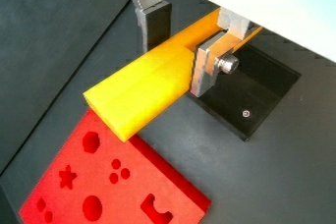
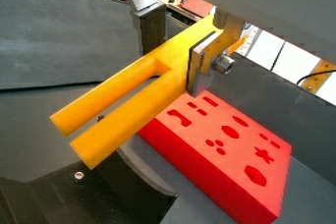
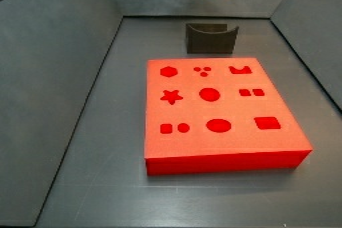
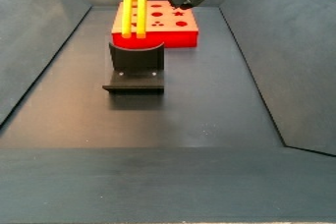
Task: Pick up the square-circle object. Move up. Rotate the square-circle object. Place the square-circle object on the fixture. Regrasp the square-circle object. Move to above the board. Insert the square-circle object.
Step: Place the square-circle object on the fixture.
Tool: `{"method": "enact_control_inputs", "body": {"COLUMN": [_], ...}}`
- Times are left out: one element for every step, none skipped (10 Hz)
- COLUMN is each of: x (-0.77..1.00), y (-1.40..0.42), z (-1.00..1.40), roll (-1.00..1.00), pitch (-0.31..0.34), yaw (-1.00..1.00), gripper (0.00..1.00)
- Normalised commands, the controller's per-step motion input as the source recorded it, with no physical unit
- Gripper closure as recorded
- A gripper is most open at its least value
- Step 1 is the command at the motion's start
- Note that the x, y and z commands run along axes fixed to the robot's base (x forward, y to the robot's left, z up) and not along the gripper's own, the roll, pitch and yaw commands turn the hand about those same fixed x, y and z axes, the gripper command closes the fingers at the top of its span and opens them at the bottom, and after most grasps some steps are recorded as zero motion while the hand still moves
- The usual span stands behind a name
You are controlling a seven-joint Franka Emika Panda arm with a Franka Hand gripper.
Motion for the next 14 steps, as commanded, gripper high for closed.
{"method": "enact_control_inputs", "body": {"x": [0.12, 0.13, 0.14, 0.15, 0.16, 0.16, 0.17, 0.18, 0.14, 0.12, 0.08, 0.08, 0.08, 0.08], "y": [0.13, 0.13, 0.14, 0.14, 0.14, 0.14, 0.14, 0.13, 0.1, 0.09, 0.15, 0.15, 0.16, 0.16], "z": [-1.0, -1.0, -1.0, -1.0, -1.0, -1.0, -1.0, -1.0, -0.78, -0.56, -0.47, -0.47, -0.47, -0.46], "roll": [-1.0, -1.0, -1.0, -0.84, -0.68, -0.56, -0.28, -0.2, -0.15, -0.13, -0.07, -0.07, -0.07, -0.07], "pitch": [0.158, 0.155, 0.204, 0.201, 0.175, 0.153, 0.096, 0.072, 0.028, 0.001, -0.033, -0.033, -0.038, -0.039], "yaw": [-0.01, -0.01, -0.07, -0.1, -0.13, -0.15, -0.18, -0.19, -0.18, -0.17, -0.14, -0.14, -0.14, -0.14], "gripper": [1.0, 1.0, 1.0, 1.0, 1.0, 1.0, 1.0, 1.0, 1.0, 1.0, 1.0, 1.0, 1.0, 1.0]}}
